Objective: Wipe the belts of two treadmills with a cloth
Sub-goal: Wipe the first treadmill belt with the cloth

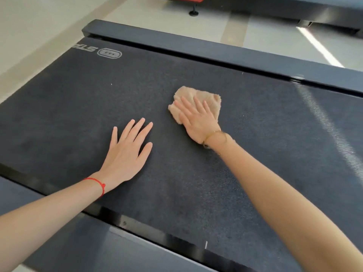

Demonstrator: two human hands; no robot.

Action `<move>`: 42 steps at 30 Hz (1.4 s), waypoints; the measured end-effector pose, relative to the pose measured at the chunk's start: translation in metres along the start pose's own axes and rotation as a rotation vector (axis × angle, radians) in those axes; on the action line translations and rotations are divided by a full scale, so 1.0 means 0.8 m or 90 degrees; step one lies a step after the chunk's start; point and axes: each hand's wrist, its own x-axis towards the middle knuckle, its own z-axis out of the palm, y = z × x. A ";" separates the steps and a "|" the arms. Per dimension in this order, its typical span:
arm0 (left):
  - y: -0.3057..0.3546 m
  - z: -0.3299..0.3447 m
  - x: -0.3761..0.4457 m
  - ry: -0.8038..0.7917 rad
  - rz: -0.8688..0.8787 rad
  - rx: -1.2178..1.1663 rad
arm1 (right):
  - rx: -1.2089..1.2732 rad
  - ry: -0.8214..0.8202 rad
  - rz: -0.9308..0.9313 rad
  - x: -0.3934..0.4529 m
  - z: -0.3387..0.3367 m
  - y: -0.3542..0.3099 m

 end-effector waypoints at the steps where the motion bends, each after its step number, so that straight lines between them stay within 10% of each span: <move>1: -0.009 -0.001 0.000 0.001 -0.003 -0.001 | 0.006 -0.007 -0.029 -0.018 0.005 -0.014; 6: -0.042 -0.006 -0.002 -0.002 0.025 -0.007 | 0.027 -0.012 -0.080 -0.108 0.018 -0.028; 15: -0.042 0.001 -0.004 0.016 0.045 0.012 | 0.026 0.048 0.195 -0.116 0.013 -0.022; 26: -0.070 -0.005 -0.008 0.004 0.095 0.003 | -0.004 -0.033 -0.057 -0.214 0.054 -0.154; 35: -0.143 -0.029 -0.025 0.008 0.030 -0.019 | 0.030 0.005 0.136 -0.066 0.040 -0.136; 42: -0.208 -0.040 -0.032 0.029 -0.074 0.007 | 0.008 -0.039 -0.095 -0.064 0.074 -0.247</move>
